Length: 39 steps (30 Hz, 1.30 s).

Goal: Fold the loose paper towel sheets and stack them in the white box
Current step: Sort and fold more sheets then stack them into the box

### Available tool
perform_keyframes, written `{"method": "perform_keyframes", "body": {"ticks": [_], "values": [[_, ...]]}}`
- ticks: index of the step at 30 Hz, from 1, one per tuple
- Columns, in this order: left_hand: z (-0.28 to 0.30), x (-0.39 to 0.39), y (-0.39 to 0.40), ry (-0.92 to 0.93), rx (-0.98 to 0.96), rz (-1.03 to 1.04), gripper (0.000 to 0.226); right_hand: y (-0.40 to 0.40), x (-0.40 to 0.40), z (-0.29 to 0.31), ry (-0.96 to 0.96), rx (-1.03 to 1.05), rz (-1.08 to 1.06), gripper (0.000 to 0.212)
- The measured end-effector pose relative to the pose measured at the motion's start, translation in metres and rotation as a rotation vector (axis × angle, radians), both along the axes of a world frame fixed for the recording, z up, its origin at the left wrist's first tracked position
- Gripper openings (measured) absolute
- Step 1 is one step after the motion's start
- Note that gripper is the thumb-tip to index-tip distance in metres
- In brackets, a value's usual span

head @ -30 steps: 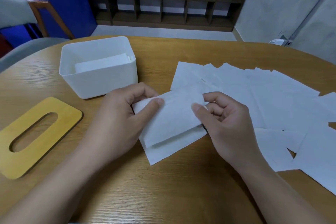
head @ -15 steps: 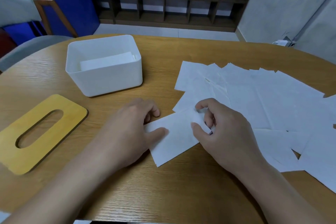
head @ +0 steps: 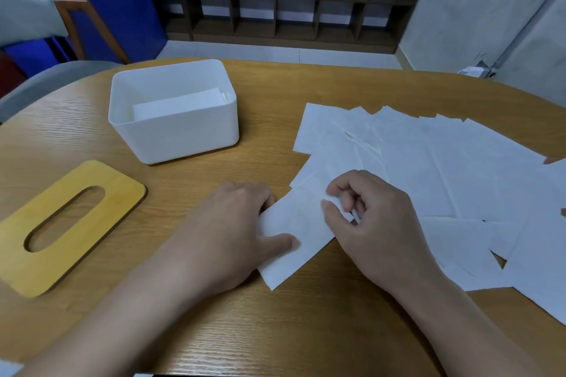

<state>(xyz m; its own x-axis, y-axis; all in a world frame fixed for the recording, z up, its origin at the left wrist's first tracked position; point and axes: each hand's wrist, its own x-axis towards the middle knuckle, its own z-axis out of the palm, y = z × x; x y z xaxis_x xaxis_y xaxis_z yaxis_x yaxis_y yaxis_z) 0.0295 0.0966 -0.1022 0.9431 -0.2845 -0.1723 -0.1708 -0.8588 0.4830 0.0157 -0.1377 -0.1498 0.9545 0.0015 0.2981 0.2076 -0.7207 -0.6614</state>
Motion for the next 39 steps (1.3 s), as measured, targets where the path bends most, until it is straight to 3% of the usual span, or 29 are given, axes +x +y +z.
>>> {"method": "perform_keyframes", "body": {"ticks": [4, 8, 12, 14, 16, 21, 23, 27, 30, 36, 39], "values": [[-0.004, 0.001, 0.001, 0.013, -0.089, -0.002, 0.041, 0.001, -0.001, 0.003, -0.013, 0.013, -0.024, 0.017], [-0.006, -0.001, 0.000, 0.042, -0.223, 0.058, 0.037, 0.000, -0.003, 0.012, 0.082, 0.185, 0.007, 0.051], [-0.009, 0.002, -0.004, -0.102, -0.414, 0.072, 0.033, -0.003, -0.003, 0.020, 0.202, 0.440, 0.123, 0.079], [-0.012, 0.006, -0.005, -0.166, -0.541, 0.094, 0.032, -0.004, -0.002, 0.023, 0.244, 0.589, 0.149, 0.075], [-0.014, 0.008, -0.006, -0.200, -0.687, 0.111, 0.034, -0.003, -0.002, 0.026, 0.246, 0.661, 0.143, 0.056], [-0.020, 0.009, -0.014, -0.194, -1.019, 0.096, 0.051, -0.005, 0.000, 0.024, 0.234, 0.709, 0.070, 0.022], [-0.027, 0.010, -0.019, -0.148, -1.025, 0.072, 0.052, -0.009, 0.003, 0.024, 0.212, 0.664, 0.043, 0.015], [-0.038, 0.013, -0.024, -0.112, -0.912, 0.092, 0.041, -0.006, 0.000, 0.023, 0.211, 0.516, 0.054, 0.019], [-0.040, 0.013, -0.025, -0.131, -0.892, 0.129, 0.033, -0.003, -0.002, 0.022, 0.221, 0.546, 0.045, 0.029], [-0.044, 0.012, -0.025, -0.129, -0.999, 0.152, 0.033, 0.002, -0.001, 0.022, 0.238, 0.679, 0.109, 0.036], [-0.040, 0.005, -0.030, -0.160, -1.073, 0.121, 0.031, 0.007, -0.006, 0.025, 0.148, 0.671, 0.143, 0.040]]}}
